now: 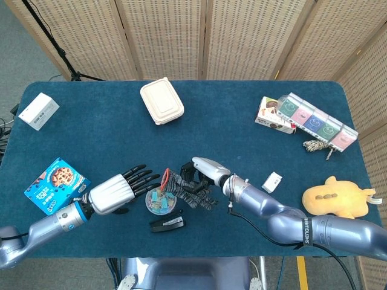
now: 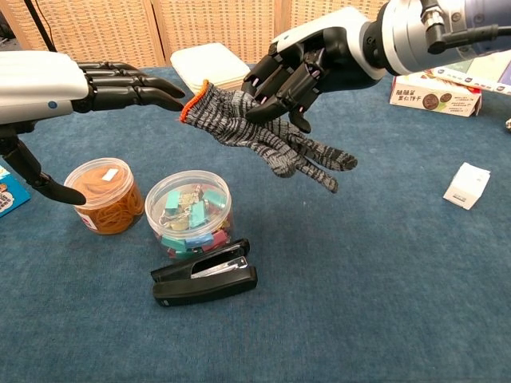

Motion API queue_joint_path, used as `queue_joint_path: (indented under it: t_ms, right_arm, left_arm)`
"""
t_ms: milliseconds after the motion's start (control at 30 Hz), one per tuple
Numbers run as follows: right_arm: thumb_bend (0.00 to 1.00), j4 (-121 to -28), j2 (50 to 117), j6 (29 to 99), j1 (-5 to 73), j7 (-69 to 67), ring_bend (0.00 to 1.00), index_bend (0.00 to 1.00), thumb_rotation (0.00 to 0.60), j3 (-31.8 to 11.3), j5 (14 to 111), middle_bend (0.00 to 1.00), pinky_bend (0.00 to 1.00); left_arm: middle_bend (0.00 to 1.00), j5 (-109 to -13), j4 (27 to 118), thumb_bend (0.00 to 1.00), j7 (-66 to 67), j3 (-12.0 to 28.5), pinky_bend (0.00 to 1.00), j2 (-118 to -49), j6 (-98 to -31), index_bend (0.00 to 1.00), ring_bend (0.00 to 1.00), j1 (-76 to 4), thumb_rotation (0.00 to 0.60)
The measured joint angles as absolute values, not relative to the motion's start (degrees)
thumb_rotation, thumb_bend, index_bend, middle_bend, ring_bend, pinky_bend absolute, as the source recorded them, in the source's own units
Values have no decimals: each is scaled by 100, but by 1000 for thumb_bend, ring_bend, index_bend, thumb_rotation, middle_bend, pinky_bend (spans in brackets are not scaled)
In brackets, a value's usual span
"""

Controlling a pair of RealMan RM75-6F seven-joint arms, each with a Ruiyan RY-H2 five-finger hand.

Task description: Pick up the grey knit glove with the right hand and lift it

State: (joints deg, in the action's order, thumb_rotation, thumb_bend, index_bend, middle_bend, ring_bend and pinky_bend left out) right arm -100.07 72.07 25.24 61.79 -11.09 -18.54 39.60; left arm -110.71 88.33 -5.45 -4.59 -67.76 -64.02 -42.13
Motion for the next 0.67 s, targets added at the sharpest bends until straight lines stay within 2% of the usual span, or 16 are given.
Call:
queue_joint_path:
  t_ms: [667]
  right_arm:
    - [514,-10037,7184,2384,6079,-1695,481,581,600,-1944,4399,557,661]
  left_arm:
    - [0,-10802,9115,0,-12,-374,0,-6983,-6107,0,0,-4396,600]
